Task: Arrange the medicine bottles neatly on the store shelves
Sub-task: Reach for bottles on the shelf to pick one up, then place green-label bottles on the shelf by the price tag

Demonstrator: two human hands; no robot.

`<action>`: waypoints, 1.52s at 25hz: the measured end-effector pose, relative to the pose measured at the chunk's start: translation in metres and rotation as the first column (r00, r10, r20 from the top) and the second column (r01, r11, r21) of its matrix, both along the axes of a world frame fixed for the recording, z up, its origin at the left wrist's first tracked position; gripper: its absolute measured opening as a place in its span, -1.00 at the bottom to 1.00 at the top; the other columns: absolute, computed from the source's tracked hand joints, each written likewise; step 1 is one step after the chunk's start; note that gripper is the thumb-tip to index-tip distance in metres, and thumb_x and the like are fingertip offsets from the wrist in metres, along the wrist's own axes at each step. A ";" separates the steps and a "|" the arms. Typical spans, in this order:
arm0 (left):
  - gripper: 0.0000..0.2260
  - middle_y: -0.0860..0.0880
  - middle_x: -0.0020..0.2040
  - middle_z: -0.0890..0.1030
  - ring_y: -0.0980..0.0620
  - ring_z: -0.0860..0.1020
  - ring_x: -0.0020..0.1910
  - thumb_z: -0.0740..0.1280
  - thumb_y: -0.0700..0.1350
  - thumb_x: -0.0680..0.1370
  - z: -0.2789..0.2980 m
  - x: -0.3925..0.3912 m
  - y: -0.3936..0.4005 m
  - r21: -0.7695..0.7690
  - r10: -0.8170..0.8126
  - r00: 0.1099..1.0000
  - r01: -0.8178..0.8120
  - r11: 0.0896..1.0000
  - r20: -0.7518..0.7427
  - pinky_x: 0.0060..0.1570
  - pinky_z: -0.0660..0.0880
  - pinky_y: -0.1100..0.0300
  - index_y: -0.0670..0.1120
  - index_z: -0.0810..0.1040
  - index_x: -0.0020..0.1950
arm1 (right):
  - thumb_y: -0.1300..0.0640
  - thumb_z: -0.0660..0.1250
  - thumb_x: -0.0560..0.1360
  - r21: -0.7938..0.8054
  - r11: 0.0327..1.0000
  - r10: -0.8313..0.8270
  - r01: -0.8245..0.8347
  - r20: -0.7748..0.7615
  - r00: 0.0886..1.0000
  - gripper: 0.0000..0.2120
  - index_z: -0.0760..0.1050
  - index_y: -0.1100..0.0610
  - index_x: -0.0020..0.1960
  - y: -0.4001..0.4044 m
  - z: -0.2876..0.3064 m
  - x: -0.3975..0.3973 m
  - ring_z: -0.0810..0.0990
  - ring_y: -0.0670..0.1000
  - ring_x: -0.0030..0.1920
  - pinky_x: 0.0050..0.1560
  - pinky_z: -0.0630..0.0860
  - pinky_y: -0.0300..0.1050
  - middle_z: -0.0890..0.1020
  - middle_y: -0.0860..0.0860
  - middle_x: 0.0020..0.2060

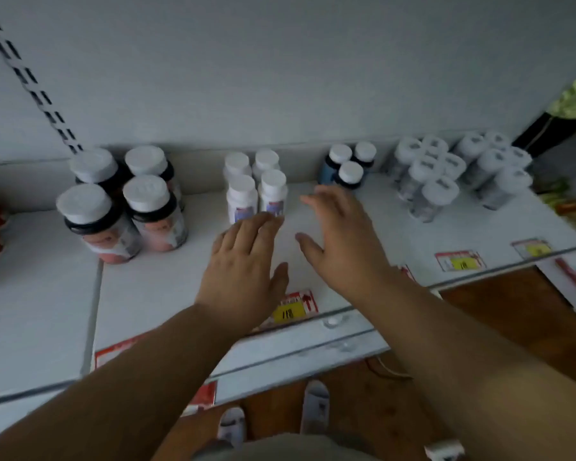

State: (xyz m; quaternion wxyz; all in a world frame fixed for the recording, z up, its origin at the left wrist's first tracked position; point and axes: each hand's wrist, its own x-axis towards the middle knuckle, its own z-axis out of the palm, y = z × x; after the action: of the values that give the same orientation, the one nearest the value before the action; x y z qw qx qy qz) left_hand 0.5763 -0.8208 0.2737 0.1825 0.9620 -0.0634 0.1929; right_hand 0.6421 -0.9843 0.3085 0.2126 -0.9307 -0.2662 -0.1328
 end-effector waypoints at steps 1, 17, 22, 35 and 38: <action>-0.46 -0.15 0.36 0.46 -0.18 0.41 0.32 0.28 0.02 0.50 -0.002 -0.008 -0.005 -0.003 -0.035 0.999 0.035 0.999 -0.014 0.30 0.35 -0.09 -0.13 0.35 0.44 | 0.10 0.45 0.45 -0.021 0.999 -0.026 0.027 0.028 0.999 -0.54 0.46 0.22 0.29 -0.005 0.001 -0.013 0.51 0.25 0.19 0.14 0.49 0.15 0.51 0.19 0.21; -0.59 -0.06 0.27 0.52 -0.09 0.48 0.23 0.25 0.00 0.52 -0.111 -0.124 -0.139 -0.046 -0.141 0.942 0.133 0.990 -0.304 0.23 0.42 -0.01 -0.04 0.44 0.36 | 0.05 0.38 0.53 0.105 0.962 -0.211 0.254 -0.308 0.928 -0.67 0.47 0.10 0.25 -0.142 -0.132 -0.174 0.48 0.05 0.14 0.09 0.48 -0.04 0.47 0.07 0.20; -0.67 0.02 0.30 0.50 -0.01 0.45 0.27 0.33 -0.05 0.54 -0.235 -0.084 -0.149 -0.096 -0.127 0.903 0.095 0.991 -0.411 0.26 0.40 0.09 0.01 0.49 0.31 | 0.01 0.44 0.48 0.104 0.904 -0.340 0.414 -0.413 0.845 -0.67 0.50 0.06 0.20 -0.154 -0.266 -0.155 0.52 -0.04 0.11 0.04 0.38 -0.22 0.55 0.00 0.13; -0.60 0.10 0.40 0.42 0.08 0.41 0.34 0.14 0.18 0.60 -0.387 0.005 -0.127 -0.103 -0.115 0.868 0.074 0.992 -0.483 0.32 0.40 0.04 0.09 0.37 0.41 | -0.07 0.47 0.45 0.258 0.649 -0.544 0.715 -0.500 0.674 -0.26 0.21 0.08 0.49 -0.099 -0.496 -0.008 0.39 0.10 0.43 0.42 0.30 -0.03 0.41 0.07 0.42; -0.55 0.10 0.40 0.41 0.08 0.40 0.35 0.07 0.22 0.59 -0.385 0.007 -0.130 -0.143 -0.134 0.858 0.072 0.987 -0.495 0.33 0.39 0.03 0.09 0.35 0.42 | 0.01 0.48 0.46 0.356 0.596 -0.496 0.719 -0.541 0.679 -0.43 0.33 0.05 0.38 -0.103 -0.501 -0.003 0.49 0.02 0.33 0.34 0.34 -0.13 0.52 -0.02 0.31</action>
State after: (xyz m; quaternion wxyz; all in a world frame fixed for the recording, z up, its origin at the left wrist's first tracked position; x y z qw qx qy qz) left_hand 0.5836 -0.9505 -0.1114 0.2598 0.9616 -0.0533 -0.0712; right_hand 0.6390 -1.0873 -0.1925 0.4551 -0.8698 0.1721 -0.0817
